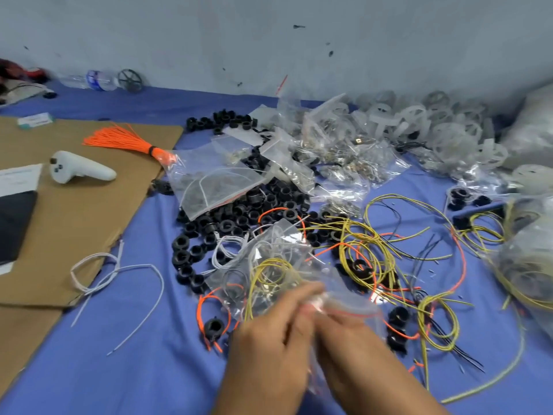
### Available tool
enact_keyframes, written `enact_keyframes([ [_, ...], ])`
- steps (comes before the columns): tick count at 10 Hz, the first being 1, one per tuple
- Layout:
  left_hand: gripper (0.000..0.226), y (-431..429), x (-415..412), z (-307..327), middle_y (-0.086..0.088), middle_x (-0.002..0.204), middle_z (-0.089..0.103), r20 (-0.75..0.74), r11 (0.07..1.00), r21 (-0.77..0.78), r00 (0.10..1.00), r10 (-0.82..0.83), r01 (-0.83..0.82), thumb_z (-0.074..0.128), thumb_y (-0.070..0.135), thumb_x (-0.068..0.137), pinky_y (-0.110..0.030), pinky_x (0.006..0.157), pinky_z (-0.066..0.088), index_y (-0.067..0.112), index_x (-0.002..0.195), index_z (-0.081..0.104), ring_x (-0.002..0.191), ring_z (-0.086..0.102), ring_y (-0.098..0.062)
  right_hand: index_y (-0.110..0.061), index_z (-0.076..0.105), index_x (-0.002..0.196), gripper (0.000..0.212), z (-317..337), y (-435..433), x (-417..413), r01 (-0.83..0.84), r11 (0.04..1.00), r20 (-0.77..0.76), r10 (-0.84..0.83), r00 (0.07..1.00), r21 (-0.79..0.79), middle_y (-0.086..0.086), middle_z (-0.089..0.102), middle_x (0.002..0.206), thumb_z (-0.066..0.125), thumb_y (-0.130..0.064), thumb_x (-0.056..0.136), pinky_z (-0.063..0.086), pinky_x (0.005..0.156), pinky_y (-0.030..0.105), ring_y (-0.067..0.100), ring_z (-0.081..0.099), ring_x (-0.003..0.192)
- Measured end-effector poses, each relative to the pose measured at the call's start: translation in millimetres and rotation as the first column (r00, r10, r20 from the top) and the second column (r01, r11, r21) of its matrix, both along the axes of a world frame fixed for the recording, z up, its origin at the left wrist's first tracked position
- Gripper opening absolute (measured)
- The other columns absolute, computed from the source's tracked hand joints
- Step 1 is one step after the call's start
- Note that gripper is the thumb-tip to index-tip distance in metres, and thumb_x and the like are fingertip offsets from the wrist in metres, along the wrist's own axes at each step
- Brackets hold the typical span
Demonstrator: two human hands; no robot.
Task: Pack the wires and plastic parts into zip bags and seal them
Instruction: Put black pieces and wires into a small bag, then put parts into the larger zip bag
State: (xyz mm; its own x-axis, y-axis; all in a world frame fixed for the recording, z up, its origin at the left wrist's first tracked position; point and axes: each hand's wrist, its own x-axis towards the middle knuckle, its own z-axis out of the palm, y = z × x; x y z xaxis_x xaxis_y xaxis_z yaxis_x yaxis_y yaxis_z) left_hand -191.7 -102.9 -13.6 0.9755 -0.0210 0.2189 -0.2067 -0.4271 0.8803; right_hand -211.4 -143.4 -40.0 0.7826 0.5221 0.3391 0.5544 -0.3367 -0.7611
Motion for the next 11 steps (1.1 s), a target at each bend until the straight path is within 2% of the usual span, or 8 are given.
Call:
enact_keyframes([
  [1, 0.027, 16.0, 18.8, 7.0, 0.012, 0.055, 0.058, -0.009, 0.972, -0.217, 0.996, 0.090, -0.090, 0.054, 0.050, 0.089, -0.014, 0.048, 0.034, 0.052, 0.112, 0.068, 0.047, 0.043, 0.001, -0.033, 0.067, 0.123, 0.034, 63.5, -109.4, 34.8, 0.079, 0.985, 0.160, -0.054, 0.986, -0.154, -0.021, 0.064, 0.124, 0.062, -0.022, 0.092, 0.050, 0.089, 0.013, -0.007, 0.061, 0.110],
  [2, 0.022, 26.8, 28.1, 12.8, 0.007, 0.050, 0.054, 0.030, 0.941, -0.314, 0.990, 0.139, -0.123, 0.058, 0.038, 0.094, -0.011, 0.047, 0.033, 0.039, 0.110, 0.072, 0.044, 0.041, -0.002, -0.037, 0.068, 0.112, 0.023, 66.0, -141.1, 18.3, 0.165, 0.985, 0.013, -0.165, 0.986, -0.043, -0.020, 0.069, 0.104, 0.058, -0.031, 0.093, 0.049, 0.075, 0.011, 0.000, 0.067, 0.086],
  [4, 0.025, 23.8, 27.5, 19.4, 0.014, 0.048, 0.053, 0.013, 0.933, -0.342, 0.993, 0.118, -0.107, 0.054, 0.028, 0.094, -0.005, 0.041, 0.032, 0.036, 0.107, 0.074, 0.038, 0.037, 0.005, -0.030, 0.071, 0.104, 0.018, 16.3, -174.2, 68.4, 0.615, 0.757, 0.053, -0.620, 0.783, -0.221, -0.018, 0.062, 0.094, 0.062, -0.017, 0.095, 0.047, 0.076, 0.024, 0.007, 0.060, 0.088],
  [5, 0.022, 23.9, 26.8, 21.6, 0.016, 0.048, 0.053, 0.020, 0.936, -0.333, 0.992, 0.124, -0.110, 0.058, 0.031, 0.094, -0.005, 0.042, 0.032, 0.035, 0.110, 0.073, 0.039, 0.040, 0.007, -0.032, 0.067, 0.120, 0.025, -1.5, -174.6, 98.9, 0.580, 0.667, 0.090, -0.617, 0.782, -0.468, -0.003, 0.054, 0.111, 0.059, -0.025, 0.097, 0.043, 0.087, 0.033, 0.022, 0.049, 0.105],
  [7, 0.018, 22.2, 26.2, 22.6, 0.013, 0.045, 0.051, 0.013, 0.943, -0.317, 0.994, 0.110, -0.100, 0.062, 0.033, 0.096, -0.005, 0.040, 0.028, 0.038, 0.108, 0.073, 0.037, 0.034, 0.005, -0.029, 0.061, 0.116, 0.022, -19.0, -174.0, 112.9, 0.491, 0.675, 0.073, -0.547, 0.834, -0.551, -0.005, 0.054, 0.115, 0.054, -0.023, 0.096, 0.035, 0.089, 0.031, 0.023, 0.044, 0.107],
  [8, 0.019, 21.0, 26.9, 23.8, 0.015, 0.048, 0.053, 0.007, 0.949, -0.305, 0.996, 0.087, -0.081, 0.061, 0.029, 0.097, -0.006, 0.041, 0.030, 0.038, 0.110, 0.072, 0.038, 0.036, 0.004, -0.024, 0.064, 0.105, 0.012, -14.2, -173.6, 109.8, 0.508, 0.688, 0.151, -0.511, 0.846, -0.518, -0.006, 0.058, 0.110, 0.055, -0.020, 0.098, 0.034, 0.090, 0.029, 0.023, 0.048, 0.104],
  [10, 0.020, 18.9, 31.1, 30.2, 0.012, 0.049, 0.053, -0.011, 0.965, -0.249, 0.996, 0.085, -0.085, 0.057, 0.042, 0.095, -0.011, 0.044, 0.034, 0.048, 0.109, 0.070, 0.041, 0.041, -0.003, -0.032, 0.068, 0.098, 0.012, 54.2, -181.4, 60.5, 0.551, 0.806, -0.104, -0.542, 0.834, 0.219, -0.011, 0.067, 0.092, 0.062, -0.038, 0.090, 0.045, 0.067, 0.013, 0.009, 0.061, 0.079],
  [11, 0.024, 13.7, 33.7, 34.2, 0.005, 0.045, 0.047, 0.012, 0.965, -0.257, 0.998, 0.067, -0.062, 0.055, 0.042, 0.091, -0.016, 0.041, 0.024, 0.050, 0.109, 0.069, 0.039, 0.031, -0.008, -0.031, 0.069, 0.098, 0.011, 79.9, -160.4, 40.6, 0.357, 0.915, 0.013, -0.366, 0.931, 0.187, -0.010, 0.068, 0.099, 0.062, -0.034, 0.090, 0.049, 0.068, 0.018, 0.009, 0.064, 0.081],
])
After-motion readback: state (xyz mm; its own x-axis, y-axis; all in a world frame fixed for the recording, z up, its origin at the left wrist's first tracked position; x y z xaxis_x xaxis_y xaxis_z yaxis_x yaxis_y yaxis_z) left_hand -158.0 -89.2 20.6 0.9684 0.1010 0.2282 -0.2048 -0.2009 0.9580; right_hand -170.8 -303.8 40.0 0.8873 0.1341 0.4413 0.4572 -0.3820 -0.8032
